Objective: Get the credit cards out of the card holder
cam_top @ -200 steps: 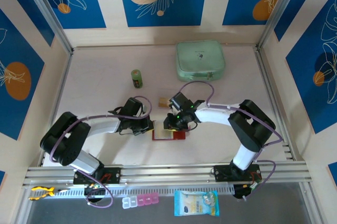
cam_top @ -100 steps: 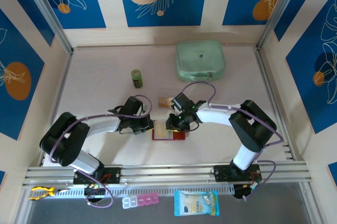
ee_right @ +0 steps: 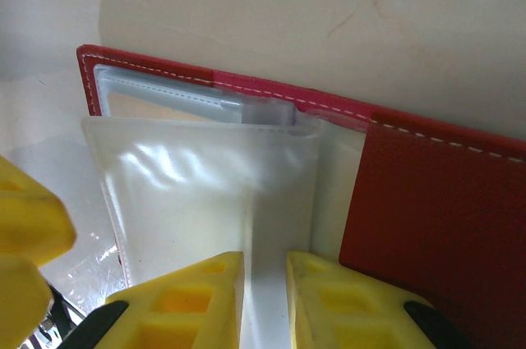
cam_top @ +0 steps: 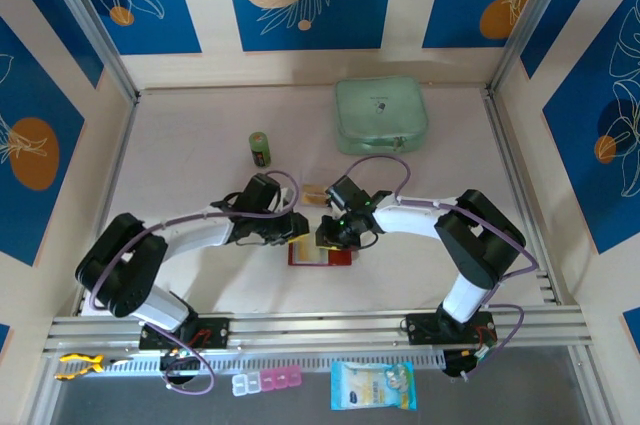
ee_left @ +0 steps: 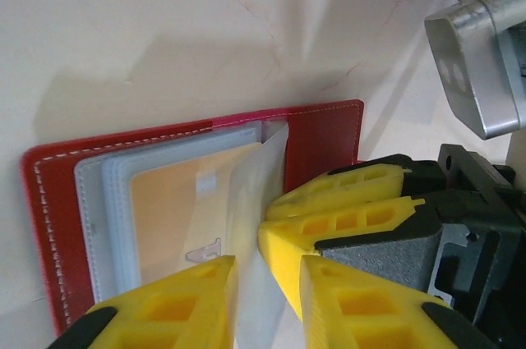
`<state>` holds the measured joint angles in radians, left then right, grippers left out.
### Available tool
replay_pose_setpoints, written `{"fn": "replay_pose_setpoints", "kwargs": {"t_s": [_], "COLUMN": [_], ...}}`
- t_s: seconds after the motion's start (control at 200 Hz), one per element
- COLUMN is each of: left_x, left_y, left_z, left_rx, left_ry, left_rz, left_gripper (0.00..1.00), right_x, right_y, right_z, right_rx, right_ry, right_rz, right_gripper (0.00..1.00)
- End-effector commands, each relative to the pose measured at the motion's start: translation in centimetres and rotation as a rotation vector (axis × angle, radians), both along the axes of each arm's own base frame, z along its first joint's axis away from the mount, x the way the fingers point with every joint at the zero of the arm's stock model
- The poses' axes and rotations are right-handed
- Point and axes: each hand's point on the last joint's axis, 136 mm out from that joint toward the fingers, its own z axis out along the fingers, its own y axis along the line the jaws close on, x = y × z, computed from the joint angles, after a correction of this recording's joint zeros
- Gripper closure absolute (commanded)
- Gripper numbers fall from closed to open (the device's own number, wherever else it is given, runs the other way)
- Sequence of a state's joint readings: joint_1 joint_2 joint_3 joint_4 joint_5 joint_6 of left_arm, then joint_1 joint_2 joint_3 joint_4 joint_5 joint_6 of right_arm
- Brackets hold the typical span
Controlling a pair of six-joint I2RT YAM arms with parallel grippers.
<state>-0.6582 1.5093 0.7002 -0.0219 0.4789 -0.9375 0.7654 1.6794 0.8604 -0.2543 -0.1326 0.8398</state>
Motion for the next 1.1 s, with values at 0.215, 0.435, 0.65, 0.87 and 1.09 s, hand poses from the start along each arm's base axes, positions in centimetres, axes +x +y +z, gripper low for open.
{"fn": "replay_pose_setpoints", "kwargs": {"t_s": [0.215, 0.435, 0.65, 0.87, 1.09], "left_x": [-1.8, -1.6, -1.6, -2.0, -1.8], "left_y": [-1.3, 0.0, 0.6, -0.5, -1.9], "left_z": [-1.5, -1.5, -1.1, -1.8, -1.2], "left_rx": [-0.017, 0.052, 0.08, 0.036, -0.032], "left_ry": [0.071, 0.037, 0.024, 0.063, 0.076], "left_rz": [-0.017, 0.034, 0.05, 0.035, 0.028], "left_gripper": [0.72, 0.68, 0.62, 0.62, 0.67], "right_x": [-0.8, -0.8, -0.9, -0.9, -0.7], "right_y": [-0.3, -0.2, -0.2, -0.1, -0.2], "right_z": [-0.4, -0.4, -0.4, -0.1, 1.1], "right_rx": [-0.003, 0.0, 0.006, 0.011, 0.02], "right_ry": [0.031, 0.031, 0.031, 0.022, -0.015], "right_rz": [0.0, 0.001, 0.003, 0.007, 0.008], "right_gripper": [0.79, 0.79, 0.79, 0.79, 0.78]}}
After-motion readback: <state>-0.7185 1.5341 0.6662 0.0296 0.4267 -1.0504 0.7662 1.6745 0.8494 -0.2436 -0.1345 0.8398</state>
